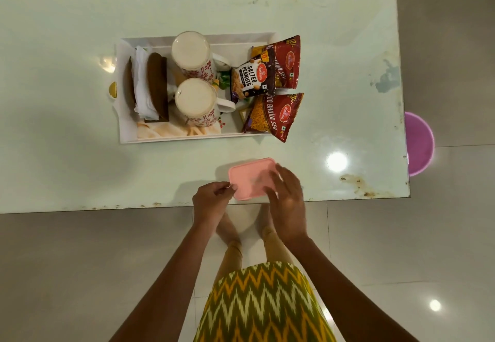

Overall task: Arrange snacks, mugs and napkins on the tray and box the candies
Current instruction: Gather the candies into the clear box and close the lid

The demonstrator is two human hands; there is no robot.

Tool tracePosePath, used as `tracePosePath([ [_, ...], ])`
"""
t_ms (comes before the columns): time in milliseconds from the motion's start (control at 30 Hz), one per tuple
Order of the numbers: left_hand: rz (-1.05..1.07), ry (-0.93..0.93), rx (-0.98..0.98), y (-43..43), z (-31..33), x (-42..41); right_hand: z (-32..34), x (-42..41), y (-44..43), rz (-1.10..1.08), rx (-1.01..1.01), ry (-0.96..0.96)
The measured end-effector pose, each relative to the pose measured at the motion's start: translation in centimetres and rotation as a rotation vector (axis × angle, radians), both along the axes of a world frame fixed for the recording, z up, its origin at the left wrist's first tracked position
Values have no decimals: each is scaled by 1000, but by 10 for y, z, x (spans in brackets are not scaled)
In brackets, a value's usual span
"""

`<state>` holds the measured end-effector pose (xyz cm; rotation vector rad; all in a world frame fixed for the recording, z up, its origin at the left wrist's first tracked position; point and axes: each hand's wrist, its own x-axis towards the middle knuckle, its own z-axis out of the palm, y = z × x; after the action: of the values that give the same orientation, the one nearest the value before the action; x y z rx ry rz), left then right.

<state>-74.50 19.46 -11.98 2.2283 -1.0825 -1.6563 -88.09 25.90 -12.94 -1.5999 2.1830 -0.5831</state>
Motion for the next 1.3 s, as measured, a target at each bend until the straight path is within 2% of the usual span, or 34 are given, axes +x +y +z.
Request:
tracePosePath([
  [67,-4,5,27,1,0,-1,4,-6,-3,-402,172,-300],
  [133,-5,8,38,3,-1,-3,6,-15,-6,-651,309,-619],
  [267,5,-15,22,4,-4,-8,4,-24,-8,-745,397,-862],
  [400,7,-43,14,3,-7,-9,1,-26,-14,-898,412,-997],
  [467,9,-57,8,1,-8,-9,-2,-27,-17,-922,432,-1001],
  [633,43,-91,-16,0,-11,-11,-4,-22,-22,-908,457,-816],
  [733,44,-106,-34,4,-11,-11,-2,-23,-23,-877,486,-788],
  [867,-47,-142,-50,0,-11,-9,1,-30,-29,-614,539,-589],
  [967,-60,-126,-100,-10,-10,-9,3,-34,-44,-485,420,-509],
  [1067,-59,-108,-152,-23,-11,-14,1,-35,-63,-462,411,-560],
  [1167,-88,-128,-170,-31,-17,-18,-3,-35,-76,-571,419,-697],
  [1300,-8,-123,-179,-36,-23,-18,-8,-38,-81,-561,434,-683],
])
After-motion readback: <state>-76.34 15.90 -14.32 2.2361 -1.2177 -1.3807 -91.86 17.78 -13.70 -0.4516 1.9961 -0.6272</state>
